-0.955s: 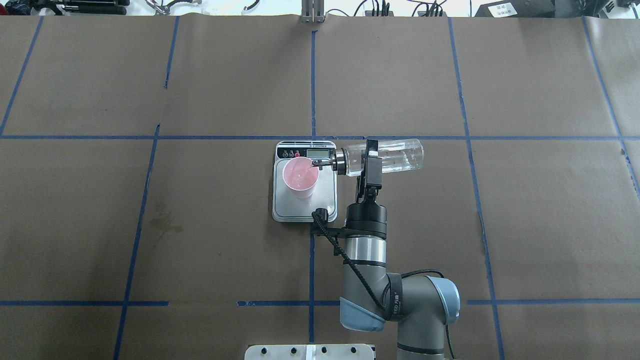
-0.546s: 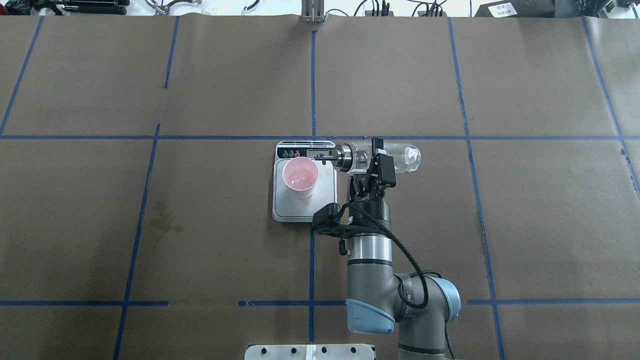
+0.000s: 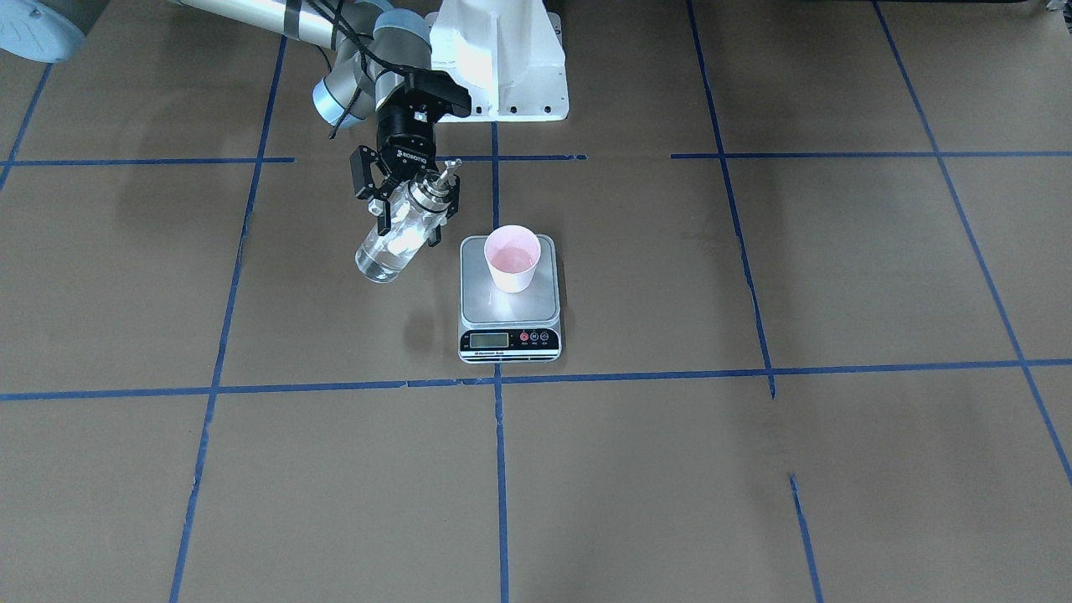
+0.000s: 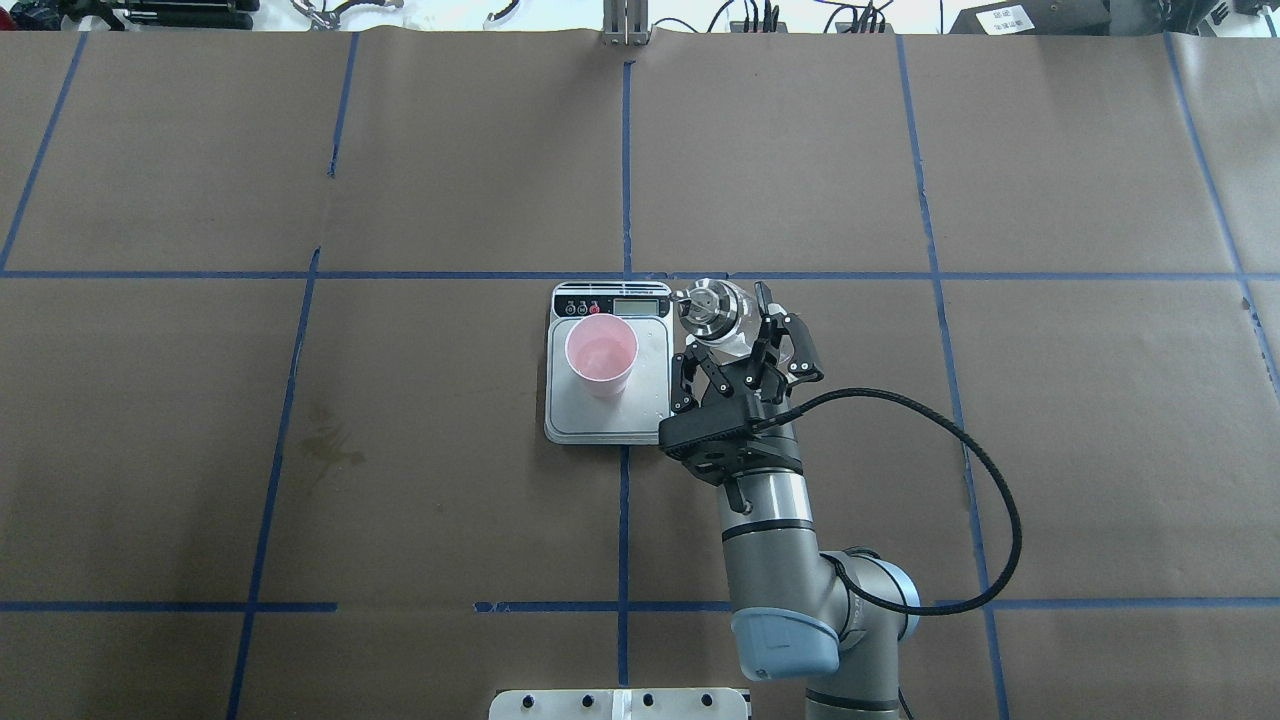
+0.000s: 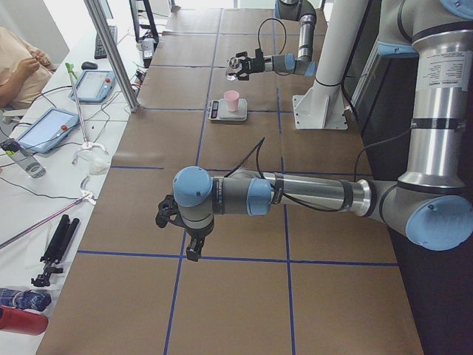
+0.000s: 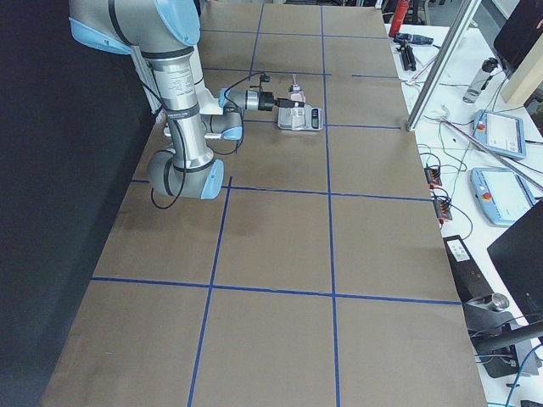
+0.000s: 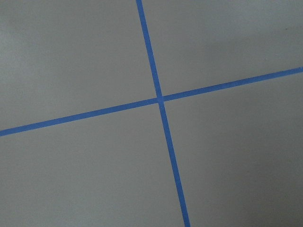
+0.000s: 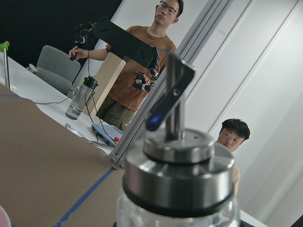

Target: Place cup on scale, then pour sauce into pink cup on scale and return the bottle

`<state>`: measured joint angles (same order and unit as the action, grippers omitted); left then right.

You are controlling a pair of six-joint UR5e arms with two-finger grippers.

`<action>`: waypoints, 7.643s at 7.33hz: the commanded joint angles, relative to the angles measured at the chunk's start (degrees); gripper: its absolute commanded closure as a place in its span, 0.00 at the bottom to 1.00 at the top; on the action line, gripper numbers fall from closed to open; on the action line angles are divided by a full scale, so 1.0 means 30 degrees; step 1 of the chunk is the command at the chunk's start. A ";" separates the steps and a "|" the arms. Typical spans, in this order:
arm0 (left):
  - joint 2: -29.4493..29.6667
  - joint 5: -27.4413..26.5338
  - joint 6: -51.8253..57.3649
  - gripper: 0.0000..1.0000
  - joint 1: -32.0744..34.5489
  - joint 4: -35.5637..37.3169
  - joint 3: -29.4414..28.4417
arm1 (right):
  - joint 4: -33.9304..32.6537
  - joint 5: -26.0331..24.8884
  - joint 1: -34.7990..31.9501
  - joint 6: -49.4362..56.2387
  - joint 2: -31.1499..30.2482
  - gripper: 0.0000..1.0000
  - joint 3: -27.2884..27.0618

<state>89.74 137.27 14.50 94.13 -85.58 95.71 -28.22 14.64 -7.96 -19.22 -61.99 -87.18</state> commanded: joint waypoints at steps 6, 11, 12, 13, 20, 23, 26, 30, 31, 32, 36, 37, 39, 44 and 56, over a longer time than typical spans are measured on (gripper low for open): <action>0.0000 -0.0053 0.0029 0.00 0.0000 -0.0010 0.0000 | 1.0137 0.0952 -0.0043 -0.4808 -0.4987 1.00 0.0145; 0.0000 -0.0082 0.0030 0.00 0.0000 -0.0039 0.0000 | 0.9992 0.1300 -0.0190 -0.4728 -0.6582 1.00 0.0233; 0.0000 -0.0053 0.0058 0.00 0.0000 -0.0039 -0.0029 | 1.0020 0.3072 -0.0189 -0.4727 -0.6466 1.00 0.0175; 0.0000 -0.0053 0.0030 0.00 0.0000 -0.0039 -0.0058 | 1.0020 0.4076 -0.0160 -0.4814 -0.6320 1.00 -0.0058; 0.0000 -0.0053 0.0000 0.00 -0.0029 -0.0068 -0.0205 | 0.7120 0.2914 -0.1302 -0.4815 -0.6611 1.00 -0.2345; 0.0000 -0.0024 0.0000 0.00 -0.0029 -0.0068 -0.0147 | 0.5362 0.2094 -0.1303 -0.4139 -0.7110 1.00 -0.2258; 0.0029 -0.0023 0.0000 0.00 -0.0029 -0.0068 -0.0089 | 0.5333 0.2269 -0.1215 -0.7155 -0.7196 1.00 -0.1879; 0.0058 0.0006 0.0000 0.00 -0.0029 -0.0068 -0.0088 | 0.5333 0.2270 -0.1244 -0.7159 -0.7315 1.00 -0.0415; 0.0088 0.0006 0.0000 0.00 -0.0029 -0.0068 -0.0117 | 0.5333 0.2270 -0.1244 -0.7188 -0.7315 1.00 -0.0267; 0.0117 0.0035 0.0000 0.00 -0.0029 -0.0068 -0.0117 | 0.5333 0.2270 -0.1244 -0.7188 -0.7315 1.00 -0.0265; 0.0205 0.0064 -0.0029 0.00 -0.0029 -0.0098 -0.0147 | 0.5362 0.2299 -0.1215 -0.8711 -0.7373 1.00 -0.0091; 0.0205 0.0065 -0.0029 0.00 -0.0029 -0.0098 -0.0176 | 0.5362 0.2299 -0.1215 -0.8712 -0.7460 1.00 -0.0061; 0.0205 0.0065 -0.0029 0.00 -0.0029 -0.0098 -0.0176 | 0.5333 0.2299 -0.1215 -0.8741 -0.7810 1.00 0.0085; 0.0205 0.0065 -0.0029 0.00 -0.0029 -0.0098 -0.0176 | 0.5391 0.2387 -0.1215 -0.8770 -0.7871 0.01 0.0116; 0.0293 0.0094 -0.0029 0.00 -0.0088 -0.0098 -0.0205 | 0.9264 -0.4638 -0.1156 -0.3206 -0.7344 0.00 -0.1934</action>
<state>90.61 137.55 14.41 93.92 -85.87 95.10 -6.94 3.61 -11.45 -36.80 -84.10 -92.66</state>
